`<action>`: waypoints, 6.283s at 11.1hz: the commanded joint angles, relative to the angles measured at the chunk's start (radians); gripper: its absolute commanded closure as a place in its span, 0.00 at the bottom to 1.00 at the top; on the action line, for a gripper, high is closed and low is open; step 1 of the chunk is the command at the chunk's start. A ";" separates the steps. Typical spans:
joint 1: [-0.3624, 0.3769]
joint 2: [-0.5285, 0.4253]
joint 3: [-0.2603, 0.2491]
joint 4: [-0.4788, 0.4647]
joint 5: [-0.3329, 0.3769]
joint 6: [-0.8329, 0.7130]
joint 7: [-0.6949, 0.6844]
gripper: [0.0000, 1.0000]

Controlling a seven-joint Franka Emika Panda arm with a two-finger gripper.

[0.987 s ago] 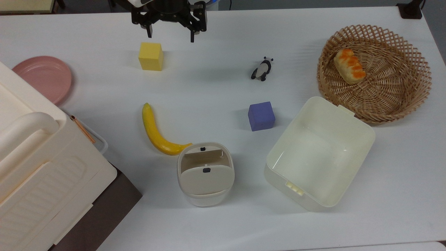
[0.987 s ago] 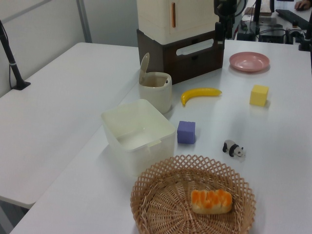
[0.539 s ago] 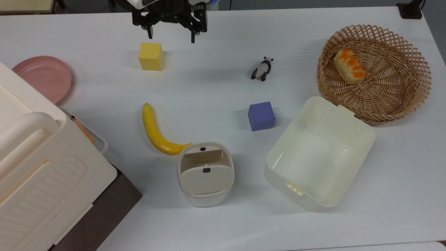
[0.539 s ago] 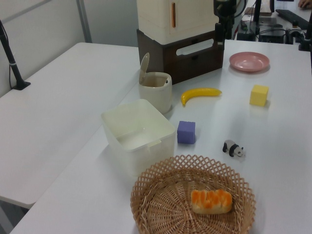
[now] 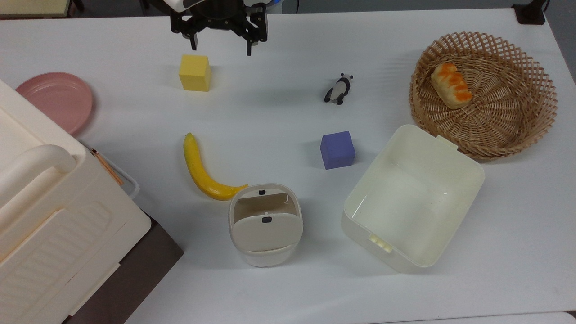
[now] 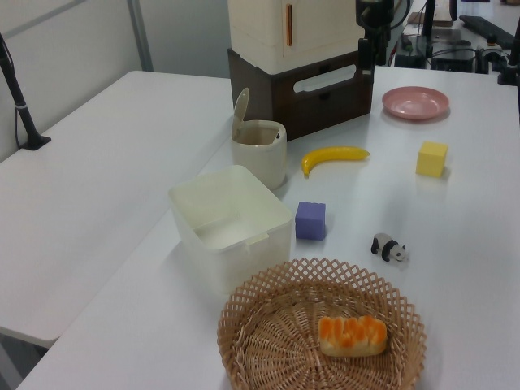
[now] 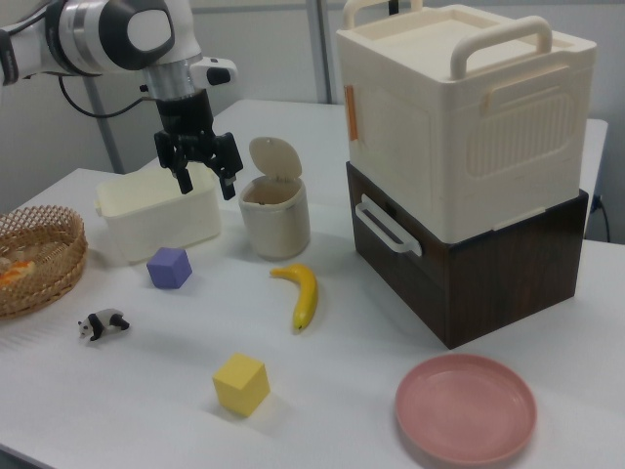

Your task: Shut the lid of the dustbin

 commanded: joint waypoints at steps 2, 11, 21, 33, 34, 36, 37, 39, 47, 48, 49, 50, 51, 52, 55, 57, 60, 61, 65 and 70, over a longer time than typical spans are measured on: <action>-0.001 -0.004 0.001 -0.002 0.023 -0.015 -0.012 0.00; -0.003 0.009 -0.001 -0.001 0.029 -0.007 -0.024 0.00; 0.006 0.017 0.001 0.007 0.034 0.030 -0.024 0.06; 0.147 0.219 -0.120 0.124 0.098 0.642 0.008 0.70; 0.170 0.236 -0.146 0.124 0.098 0.719 0.037 0.73; 0.205 0.282 -0.192 0.136 0.095 0.911 0.118 0.75; 0.209 0.308 -0.194 0.153 0.095 0.966 0.132 0.75; 0.209 0.379 -0.194 0.202 0.091 1.051 0.138 0.75; 0.209 0.482 -0.192 0.216 0.086 1.174 0.138 0.92; 0.206 0.487 -0.192 0.208 0.082 1.170 0.134 0.97; 0.204 0.482 -0.192 0.203 0.075 1.160 0.129 0.98; 0.203 0.464 -0.192 0.179 0.074 1.154 0.128 0.98; 0.201 0.432 -0.192 0.135 0.074 1.144 0.126 0.98; 0.201 0.389 -0.191 0.081 0.077 1.122 0.123 0.99; 0.201 0.362 -0.191 0.059 0.082 0.998 0.115 1.00; 0.201 0.362 -0.189 0.058 0.088 0.932 0.093 1.00; 0.204 0.347 -0.189 0.035 0.091 0.875 0.063 1.00; 0.207 0.347 -0.189 0.021 0.092 0.873 0.062 1.00; 0.212 0.359 -0.185 -0.016 0.091 0.877 0.059 1.00; 0.212 0.393 -0.185 -0.021 0.089 0.881 0.054 1.00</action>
